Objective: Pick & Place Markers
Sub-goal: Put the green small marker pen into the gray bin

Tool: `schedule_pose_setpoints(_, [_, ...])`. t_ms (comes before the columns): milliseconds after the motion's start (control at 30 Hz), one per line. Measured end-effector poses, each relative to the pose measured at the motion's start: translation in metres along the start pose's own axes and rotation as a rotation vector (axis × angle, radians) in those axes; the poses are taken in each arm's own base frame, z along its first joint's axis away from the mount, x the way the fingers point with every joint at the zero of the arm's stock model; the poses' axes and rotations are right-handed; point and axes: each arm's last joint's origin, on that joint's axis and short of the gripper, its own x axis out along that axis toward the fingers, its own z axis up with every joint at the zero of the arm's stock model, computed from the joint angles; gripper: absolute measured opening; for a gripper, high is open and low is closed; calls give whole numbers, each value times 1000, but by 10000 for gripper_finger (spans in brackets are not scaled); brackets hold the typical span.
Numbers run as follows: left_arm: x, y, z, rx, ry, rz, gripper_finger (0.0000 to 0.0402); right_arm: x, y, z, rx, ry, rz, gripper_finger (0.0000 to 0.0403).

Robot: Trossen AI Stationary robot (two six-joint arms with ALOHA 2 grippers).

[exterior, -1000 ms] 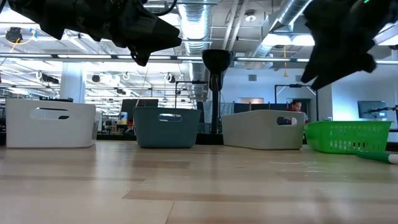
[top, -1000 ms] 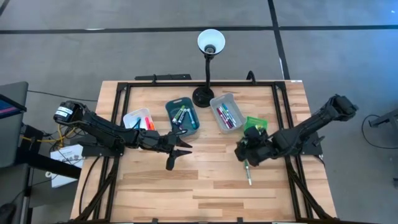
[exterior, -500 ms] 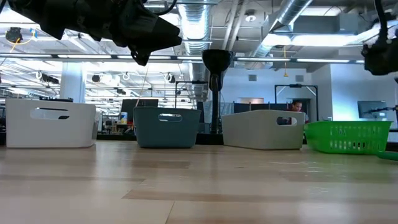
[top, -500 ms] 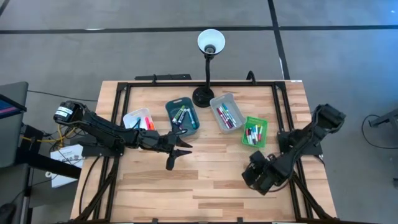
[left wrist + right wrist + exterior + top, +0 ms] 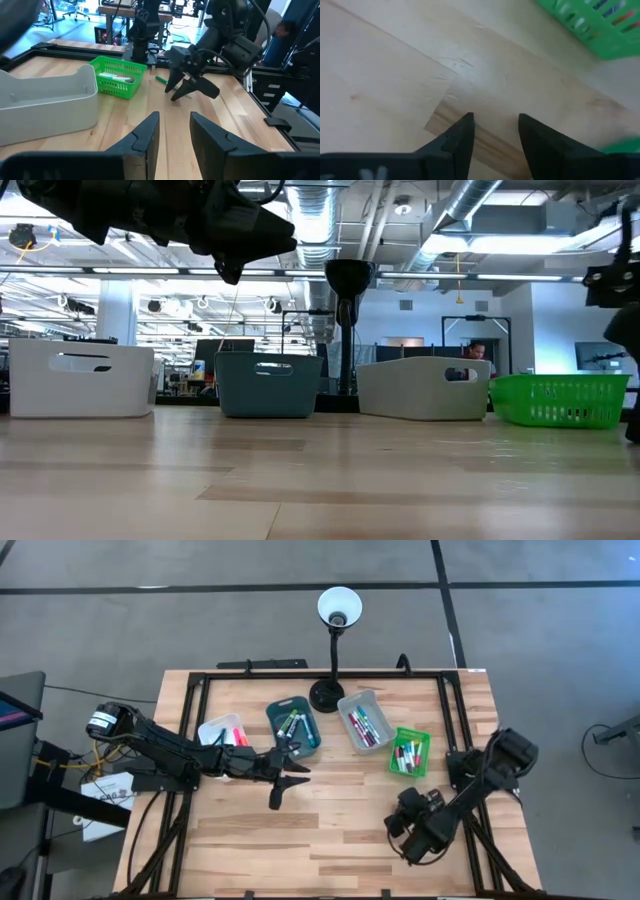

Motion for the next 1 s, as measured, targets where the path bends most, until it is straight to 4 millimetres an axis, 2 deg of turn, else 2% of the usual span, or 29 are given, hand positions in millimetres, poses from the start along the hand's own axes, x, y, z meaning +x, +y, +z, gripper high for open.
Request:
schedule_pose_setpoints(67, [0, 0, 0, 0, -1, 0, 104, -1, 2, -3, -29, -34, -2, 140])
schedule_pose_setpoints(167, [0, 0, 0, -1, -1, 0, 104, -14, 6, 2, -58, -30, -12, 124])
schedule_pose_setpoints(300, [0, 0, 0, -7, -2, 0, 104, -54, -1, 21, -111, -9, -50, 107])
schedule_pose_setpoints(433, [0, -1, 1, -11, -6, -3, 104, -81, -13, 26, -330, 5, -12, 103])
schedule_pose_setpoints(567, [0, -1, 1, -23, -7, -4, 104, -94, -20, 23, -561, 77, 72, 113])
schedule_pose_setpoints(633, [0, -1, 1, -51, -8, -4, 104, -96, -21, 21, -653, 127, 98, 124])
schedule_pose_setpoints(733, [0, -1, 1, -91, -10, -5, 104, -92, -22, 19, -695, 132, 97, 148])
schedule_pose_setpoints(900, [0, -1, 1, -159, -14, -5, 104, -70, -27, 17, -716, 136, 64, 186])
schedule_pose_setpoints(1000, [0, -1, 1, -170, -15, -6, 104, -55, -24, 16, -756, 138, 115, 195])
